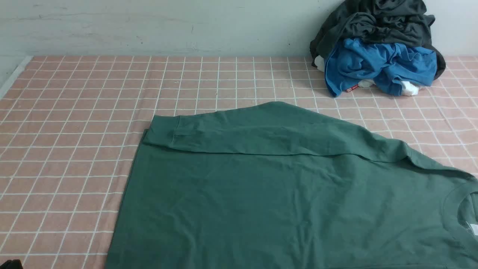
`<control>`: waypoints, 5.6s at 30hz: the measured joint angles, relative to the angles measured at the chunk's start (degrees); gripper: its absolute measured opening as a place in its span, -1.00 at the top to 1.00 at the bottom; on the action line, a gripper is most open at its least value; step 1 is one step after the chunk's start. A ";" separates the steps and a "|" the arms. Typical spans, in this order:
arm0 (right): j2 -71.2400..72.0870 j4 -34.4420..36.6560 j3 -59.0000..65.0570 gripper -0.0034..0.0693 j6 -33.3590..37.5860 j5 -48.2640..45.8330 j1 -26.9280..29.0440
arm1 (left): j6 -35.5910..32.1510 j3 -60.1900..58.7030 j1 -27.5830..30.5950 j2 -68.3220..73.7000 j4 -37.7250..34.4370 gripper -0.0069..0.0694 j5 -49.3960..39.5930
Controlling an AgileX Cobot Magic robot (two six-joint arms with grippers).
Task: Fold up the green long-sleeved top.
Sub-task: Use the left arm to clamp the cuff closest to it
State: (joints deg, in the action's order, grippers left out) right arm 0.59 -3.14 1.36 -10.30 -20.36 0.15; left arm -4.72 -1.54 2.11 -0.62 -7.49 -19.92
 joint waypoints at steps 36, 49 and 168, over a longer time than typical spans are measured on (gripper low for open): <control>0.00 -1.02 0.00 0.95 0.00 0.00 0.00 | 0.00 0.00 0.00 0.00 0.00 0.83 0.00; 0.00 -3.05 0.00 0.95 0.00 -0.07 0.00 | 0.00 0.00 0.00 0.00 0.00 0.83 0.00; -49.18 16.13 -48.09 0.95 23.38 -51.06 -20.73 | -12.59 39.75 -34.85 88.58 4.51 0.76 -30.62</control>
State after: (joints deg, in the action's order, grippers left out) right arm -48.59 12.99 -46.74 13.08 -71.42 -20.58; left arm -17.30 38.21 -32.74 87.96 -2.97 -50.55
